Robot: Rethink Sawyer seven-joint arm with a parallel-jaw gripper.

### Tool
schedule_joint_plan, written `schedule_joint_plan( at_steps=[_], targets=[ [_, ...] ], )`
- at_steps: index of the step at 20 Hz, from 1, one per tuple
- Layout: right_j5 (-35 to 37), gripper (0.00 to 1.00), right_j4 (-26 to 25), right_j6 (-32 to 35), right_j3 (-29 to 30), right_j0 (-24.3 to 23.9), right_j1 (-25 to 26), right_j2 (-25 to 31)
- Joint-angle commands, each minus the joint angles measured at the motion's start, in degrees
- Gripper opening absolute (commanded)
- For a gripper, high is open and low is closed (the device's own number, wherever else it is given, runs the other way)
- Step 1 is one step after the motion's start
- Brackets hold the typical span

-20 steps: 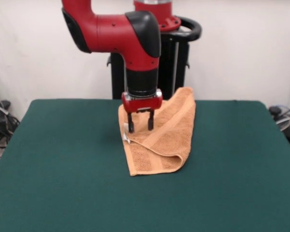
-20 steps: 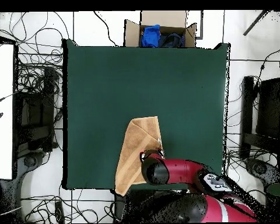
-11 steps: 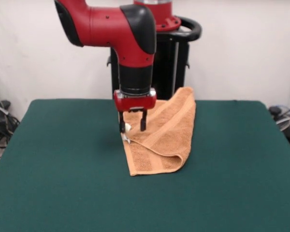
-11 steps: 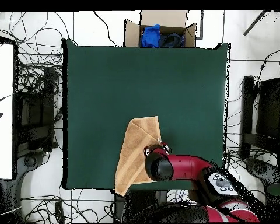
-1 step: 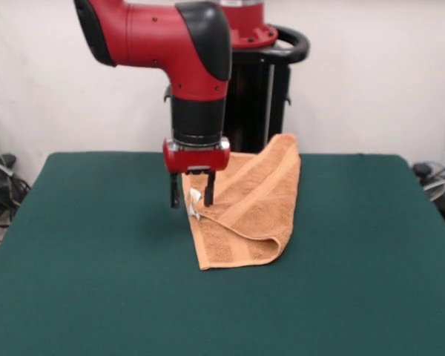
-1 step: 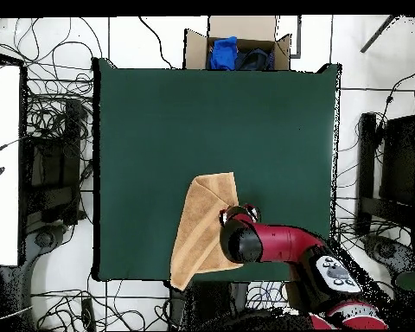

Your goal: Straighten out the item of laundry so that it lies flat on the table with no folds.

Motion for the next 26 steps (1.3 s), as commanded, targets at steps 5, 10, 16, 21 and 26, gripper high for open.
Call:
schedule_joint_plan(
  at_steps=[5,10,16,21,26],
  targets=[
    [1.95,1.00,-3.49,2.49,-5.72,-1.21,4.00,5.14],
    [1.23,1.00,-3.99,3.09,-4.96,-1.39,3.88,5.29],
    [2.30,1.00,-4.40,3.65,-2.09,-2.26,1.15,6.06],
    [3.07,1.00,-3.94,4.07,-0.53,-2.02,-0.68,6.13],
    [2.05,1.00,-3.16,5.86,0.81,-0.35,-1.07,5.25]
  ],
)
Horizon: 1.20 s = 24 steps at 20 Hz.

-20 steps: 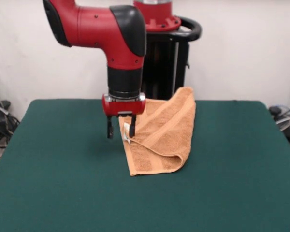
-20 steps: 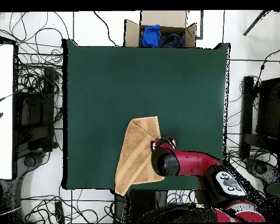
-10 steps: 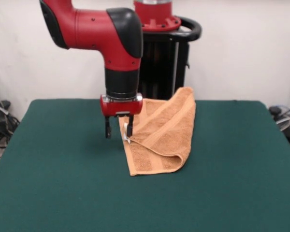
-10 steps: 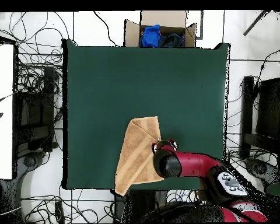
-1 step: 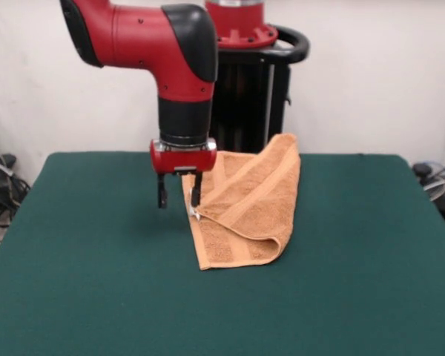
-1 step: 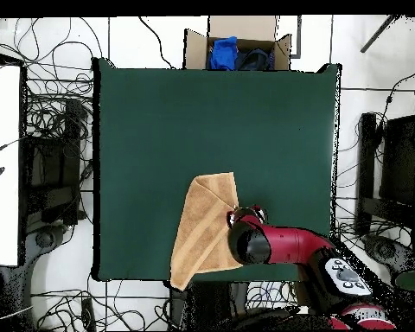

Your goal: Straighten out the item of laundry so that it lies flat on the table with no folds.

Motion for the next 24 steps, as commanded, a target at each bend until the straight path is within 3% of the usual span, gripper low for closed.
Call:
schedule_joint_plan(
  at_steps=[1,12,24],
  targets=[
    [2.18,1.00,-0.28,6.20,1.81,1.95,-1.55,5.11],
    [-1.51,1.00,1.13,9.92,3.61,6.00,-1.05,2.12],
    [-3.47,1.00,-1.27,7.62,0.15,2.84,3.65,2.60]
  ],
)
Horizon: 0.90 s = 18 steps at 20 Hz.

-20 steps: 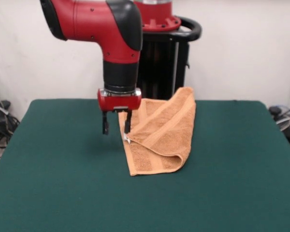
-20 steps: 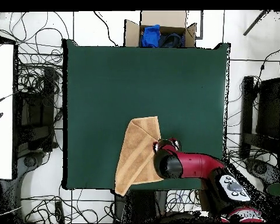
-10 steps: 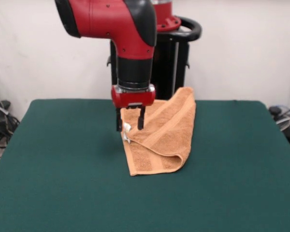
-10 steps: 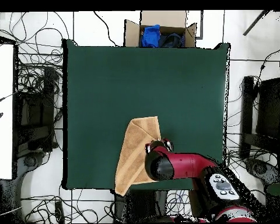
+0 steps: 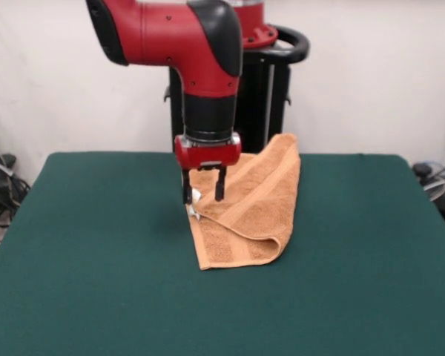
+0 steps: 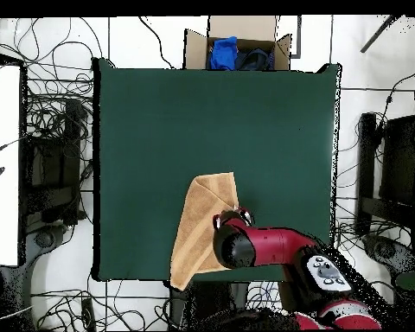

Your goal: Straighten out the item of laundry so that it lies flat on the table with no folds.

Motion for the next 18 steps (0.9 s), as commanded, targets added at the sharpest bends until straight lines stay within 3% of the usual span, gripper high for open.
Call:
schedule_joint_plan(
  at_steps=[1,7,18],
  targets=[
    [-2.91,1.00,-1.39,7.47,-2.34,-0.82,4.27,2.62],
    [-3.98,1.00,-2.30,6.45,-3.50,-2.26,6.43,3.13],
    [-7.12,1.00,-2.00,6.89,-4.45,-0.37,8.59,1.04]
  ],
)
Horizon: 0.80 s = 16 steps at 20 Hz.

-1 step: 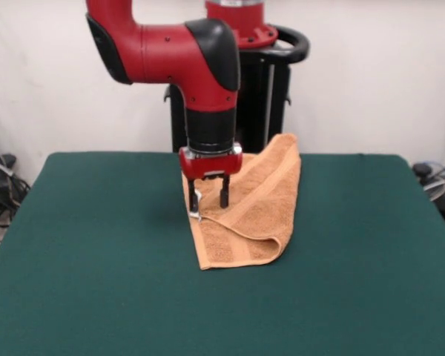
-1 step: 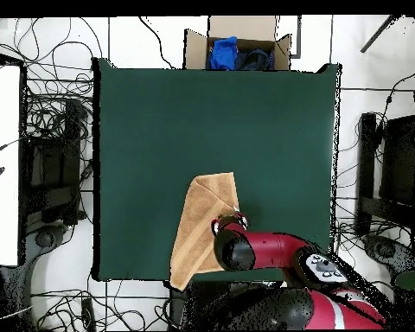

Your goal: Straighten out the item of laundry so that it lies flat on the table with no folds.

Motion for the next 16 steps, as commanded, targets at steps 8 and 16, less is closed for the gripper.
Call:
schedule_joint_plan(
  at_steps=[8,16],
  targets=[
    [-3.37,1.00,-1.75,6.56,-6.28,1.14,4.59,0.78],
    [-4.21,0.00,-2.10,6.71,-5.93,0.09,4.58,1.65]
  ],
)
